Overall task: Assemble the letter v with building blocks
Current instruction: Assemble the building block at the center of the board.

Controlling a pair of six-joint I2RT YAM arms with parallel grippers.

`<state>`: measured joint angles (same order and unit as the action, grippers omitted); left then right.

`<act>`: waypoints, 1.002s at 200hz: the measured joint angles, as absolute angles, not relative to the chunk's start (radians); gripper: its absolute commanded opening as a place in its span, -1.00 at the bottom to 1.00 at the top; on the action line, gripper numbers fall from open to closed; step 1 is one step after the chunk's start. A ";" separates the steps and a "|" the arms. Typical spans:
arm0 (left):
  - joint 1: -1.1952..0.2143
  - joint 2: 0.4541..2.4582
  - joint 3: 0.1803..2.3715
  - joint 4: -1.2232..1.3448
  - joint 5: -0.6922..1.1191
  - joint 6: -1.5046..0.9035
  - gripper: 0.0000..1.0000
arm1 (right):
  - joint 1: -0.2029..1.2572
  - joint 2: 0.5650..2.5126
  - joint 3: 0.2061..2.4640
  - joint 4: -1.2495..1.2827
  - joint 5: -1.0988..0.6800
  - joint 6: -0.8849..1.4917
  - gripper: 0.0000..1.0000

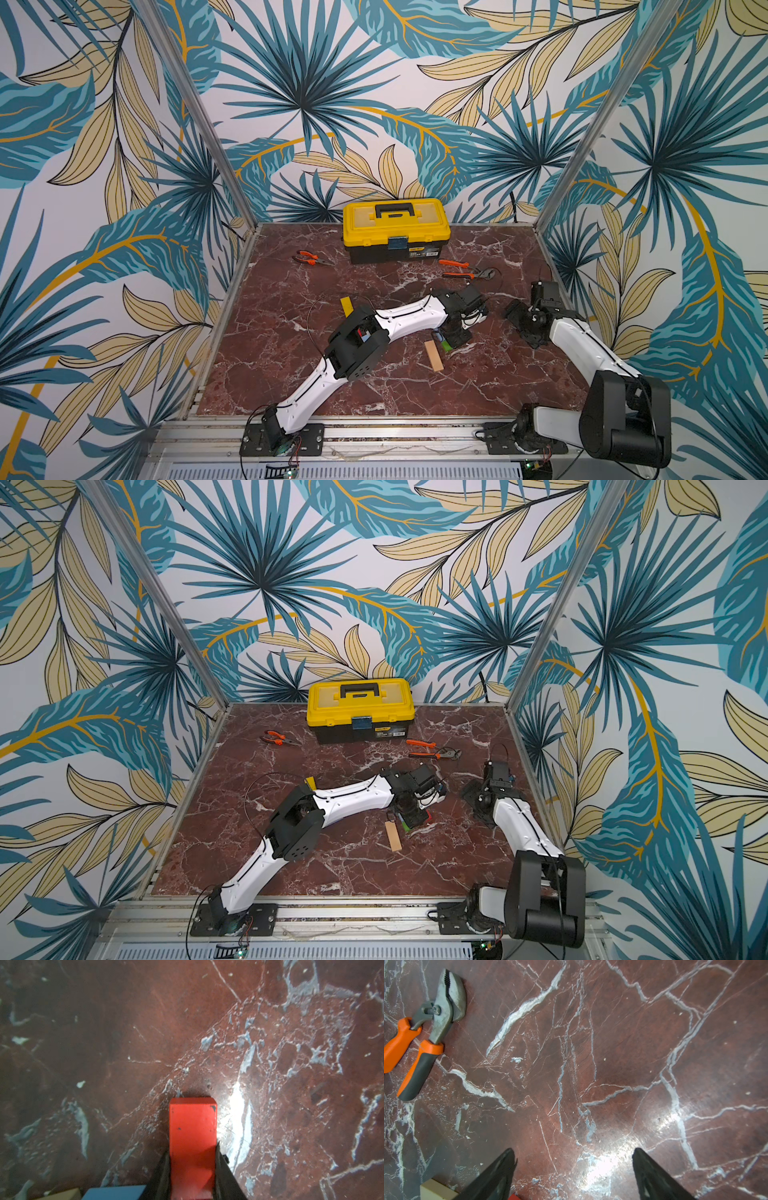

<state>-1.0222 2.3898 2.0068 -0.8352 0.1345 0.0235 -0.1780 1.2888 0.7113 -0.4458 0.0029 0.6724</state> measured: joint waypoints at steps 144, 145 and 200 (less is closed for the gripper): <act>-1.027 2.386 2.009 -0.847 0.123 0.007 0.32 | -0.178 1.271 0.711 -0.451 0.003 0.665 0.78; -1.027 2.386 2.009 -0.847 0.122 0.007 0.32 | -0.178 1.271 0.711 -0.451 0.003 0.665 0.78; -1.024 2.399 2.032 -0.858 0.109 0.003 0.15 | -0.178 1.270 0.711 -0.481 -0.030 0.636 0.76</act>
